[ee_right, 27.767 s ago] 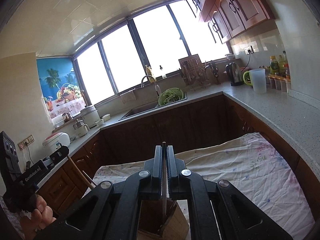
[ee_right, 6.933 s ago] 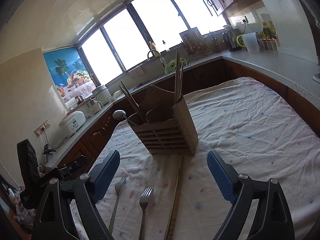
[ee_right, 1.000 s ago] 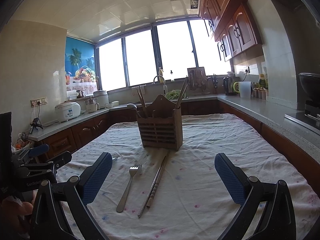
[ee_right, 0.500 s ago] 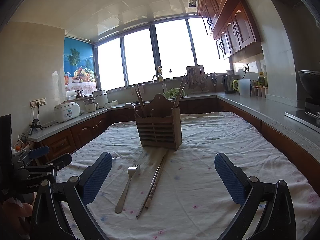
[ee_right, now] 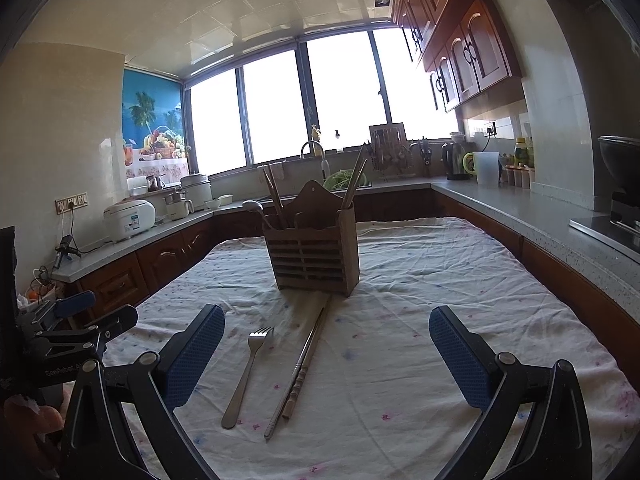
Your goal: Organize utensils
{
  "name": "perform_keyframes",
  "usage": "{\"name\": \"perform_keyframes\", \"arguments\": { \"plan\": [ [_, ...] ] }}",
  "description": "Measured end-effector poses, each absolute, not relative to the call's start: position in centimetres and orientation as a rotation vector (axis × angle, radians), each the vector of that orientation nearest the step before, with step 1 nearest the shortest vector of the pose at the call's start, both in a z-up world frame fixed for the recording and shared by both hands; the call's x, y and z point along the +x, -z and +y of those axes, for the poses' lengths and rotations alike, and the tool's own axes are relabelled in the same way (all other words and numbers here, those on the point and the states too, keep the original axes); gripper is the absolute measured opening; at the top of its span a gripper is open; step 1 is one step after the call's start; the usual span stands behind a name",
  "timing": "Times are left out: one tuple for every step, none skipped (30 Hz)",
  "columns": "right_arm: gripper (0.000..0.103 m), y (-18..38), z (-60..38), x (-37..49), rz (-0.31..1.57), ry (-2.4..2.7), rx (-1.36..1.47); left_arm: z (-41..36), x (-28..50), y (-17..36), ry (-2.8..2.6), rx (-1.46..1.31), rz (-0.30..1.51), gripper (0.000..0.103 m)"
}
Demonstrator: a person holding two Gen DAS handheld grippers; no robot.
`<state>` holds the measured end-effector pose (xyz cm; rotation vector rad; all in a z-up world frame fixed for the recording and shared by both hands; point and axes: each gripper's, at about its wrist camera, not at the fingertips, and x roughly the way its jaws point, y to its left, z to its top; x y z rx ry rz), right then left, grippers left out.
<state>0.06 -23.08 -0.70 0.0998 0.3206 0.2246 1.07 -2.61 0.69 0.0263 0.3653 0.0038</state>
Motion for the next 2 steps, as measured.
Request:
{"name": "perform_keyframes", "arguments": {
  "plan": [
    [0.103,0.74,-23.07,0.15,0.324,-0.225,0.101,-2.63,1.14,-0.67,-0.004,0.027,0.366,0.103],
    [0.103,0.78,-23.06,0.23,0.328,-0.225,0.102,-2.64,1.20,-0.63,-0.004,0.027,0.368,0.103]
  ]
}}
